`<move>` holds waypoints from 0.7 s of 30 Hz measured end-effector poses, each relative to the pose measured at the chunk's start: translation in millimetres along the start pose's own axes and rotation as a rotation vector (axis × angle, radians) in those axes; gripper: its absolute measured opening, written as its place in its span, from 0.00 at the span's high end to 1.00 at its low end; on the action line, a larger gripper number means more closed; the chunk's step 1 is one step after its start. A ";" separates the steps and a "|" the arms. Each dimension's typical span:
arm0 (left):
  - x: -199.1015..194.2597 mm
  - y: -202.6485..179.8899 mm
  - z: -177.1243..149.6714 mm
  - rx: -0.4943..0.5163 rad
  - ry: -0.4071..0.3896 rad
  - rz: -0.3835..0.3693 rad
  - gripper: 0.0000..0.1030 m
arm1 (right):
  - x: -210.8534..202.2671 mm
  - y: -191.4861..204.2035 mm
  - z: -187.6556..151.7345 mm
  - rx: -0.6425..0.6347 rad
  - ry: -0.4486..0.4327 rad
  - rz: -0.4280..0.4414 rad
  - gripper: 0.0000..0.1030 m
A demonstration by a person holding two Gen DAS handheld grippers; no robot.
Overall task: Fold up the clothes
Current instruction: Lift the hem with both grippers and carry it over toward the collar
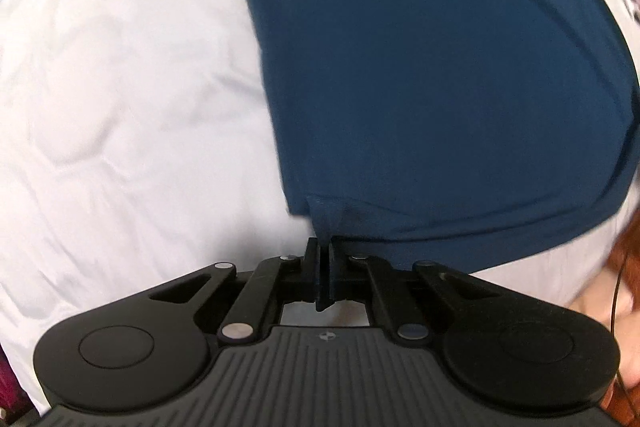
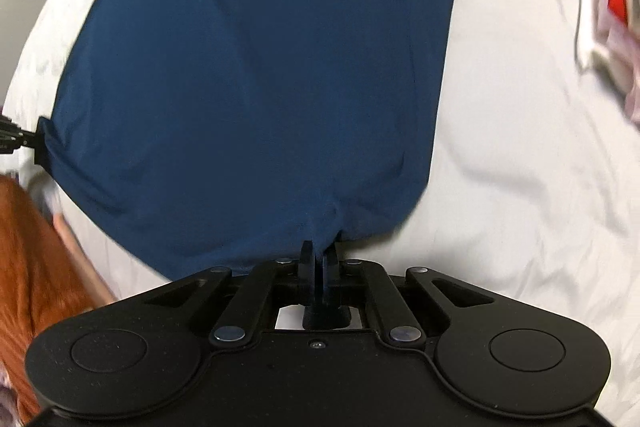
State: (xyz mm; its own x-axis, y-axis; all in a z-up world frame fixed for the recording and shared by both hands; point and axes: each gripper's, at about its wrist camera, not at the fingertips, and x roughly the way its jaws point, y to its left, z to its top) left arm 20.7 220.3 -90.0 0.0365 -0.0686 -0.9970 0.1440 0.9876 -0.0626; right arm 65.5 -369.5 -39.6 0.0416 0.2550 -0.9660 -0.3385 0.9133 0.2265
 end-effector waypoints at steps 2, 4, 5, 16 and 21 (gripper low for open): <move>2.8 7.8 1.5 -0.016 -0.001 -0.001 0.97 | -0.7 -7.8 1.3 0.019 -0.014 -0.005 0.97; 7.4 14.0 -0.1 -0.024 0.007 -0.006 0.97 | 3.0 -17.1 -1.5 0.033 -0.003 -0.006 0.97; 9.8 18.3 -1.8 -0.030 0.008 -0.015 0.96 | 4.7 -20.0 -3.5 0.036 0.003 -0.006 0.97; 16.7 67.5 -22.3 -0.068 0.032 -0.127 0.67 | 3.0 -65.6 -50.2 0.069 0.039 0.071 0.60; 15.9 87.5 -32.5 -0.079 0.032 -0.135 0.65 | -5.2 -86.5 -76.8 0.076 0.059 0.051 0.60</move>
State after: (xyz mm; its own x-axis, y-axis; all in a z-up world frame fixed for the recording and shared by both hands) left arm 1.8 310.2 -112.8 -0.0100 -0.1977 -0.9802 0.0670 0.9779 -0.1979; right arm 22.4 -474.2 -63.7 -0.0304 0.2847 -0.9581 -0.2668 0.9215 0.2823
